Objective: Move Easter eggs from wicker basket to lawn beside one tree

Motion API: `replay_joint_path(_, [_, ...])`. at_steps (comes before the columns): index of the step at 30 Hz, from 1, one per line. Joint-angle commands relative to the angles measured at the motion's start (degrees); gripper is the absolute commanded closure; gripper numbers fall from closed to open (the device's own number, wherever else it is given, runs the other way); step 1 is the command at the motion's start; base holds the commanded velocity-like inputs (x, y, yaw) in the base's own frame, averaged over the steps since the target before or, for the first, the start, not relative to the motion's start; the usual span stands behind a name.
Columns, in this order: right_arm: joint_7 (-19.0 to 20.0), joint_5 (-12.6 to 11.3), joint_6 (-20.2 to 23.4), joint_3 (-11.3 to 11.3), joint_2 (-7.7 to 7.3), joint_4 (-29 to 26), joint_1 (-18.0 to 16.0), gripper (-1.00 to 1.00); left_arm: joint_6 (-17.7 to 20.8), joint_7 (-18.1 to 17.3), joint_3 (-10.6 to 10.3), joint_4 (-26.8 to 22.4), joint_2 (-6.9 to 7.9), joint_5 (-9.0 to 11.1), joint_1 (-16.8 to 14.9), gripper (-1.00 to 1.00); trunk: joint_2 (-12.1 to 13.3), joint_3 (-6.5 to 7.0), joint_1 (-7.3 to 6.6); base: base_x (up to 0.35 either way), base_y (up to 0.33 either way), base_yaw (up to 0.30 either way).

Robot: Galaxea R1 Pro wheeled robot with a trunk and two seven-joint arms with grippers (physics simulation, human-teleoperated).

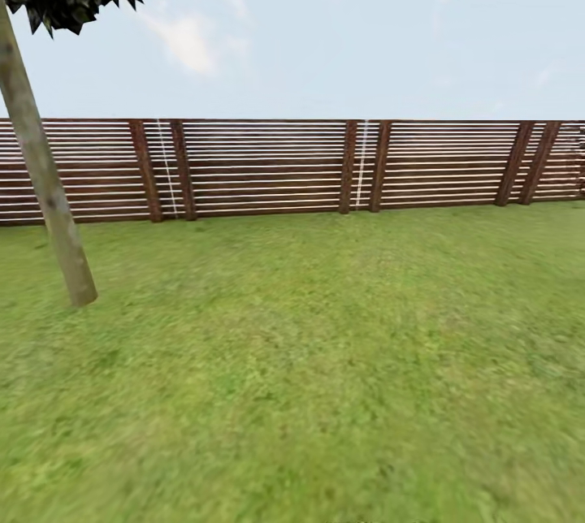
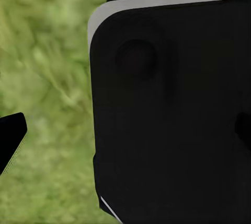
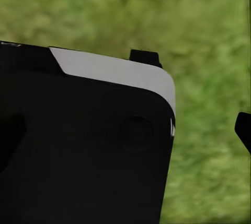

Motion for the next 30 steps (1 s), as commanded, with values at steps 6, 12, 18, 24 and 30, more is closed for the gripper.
replay_joint_path(6, [0.02,0.53,-0.14,0.14,0.05,0.05,-0.04,-1.0,-0.07,-0.03,-0.01,-0.11,-0.23,-0.07,0.04,-1.0,-0.02,-0.05,0.0,0.0,0.0,-0.286])
replay_joint_path(12, [0.02,0.53,-0.14,0.13,0.02,0.05,-0.04,-1.0,-0.07,-0.03,0.04,-0.11,-0.32,-0.01,0.04,-1.0,-0.02,-0.05,0.0,0.0,0.0,-0.286])
replay_joint_path(18, [0.02,0.53,-0.14,0.12,0.05,0.05,-0.04,-1.0,0.03,-0.04,0.01,-0.11,-0.34,-0.09,0.04,-1.0,-0.02,-0.05,0.0,0.0,0.0,-0.286])
replay_joint_path(24, [0.02,0.53,-0.14,0.07,0.01,0.05,-0.04,-1.0,0.1,-1.02,0.0,-0.11,-0.4,-0.09,0.04,-1.0,-0.02,0.01,0.0,0.053,0.0,-0.286])
replay_joint_path(30, [0.02,0.53,-0.14,0.07,0.0,0.05,-0.04,-1.0,0.03,-1.13,0.06,-0.11,-0.35,-0.09,0.04,-1.0,-0.02,0.12,0.0,0.034,0.0,-0.286])
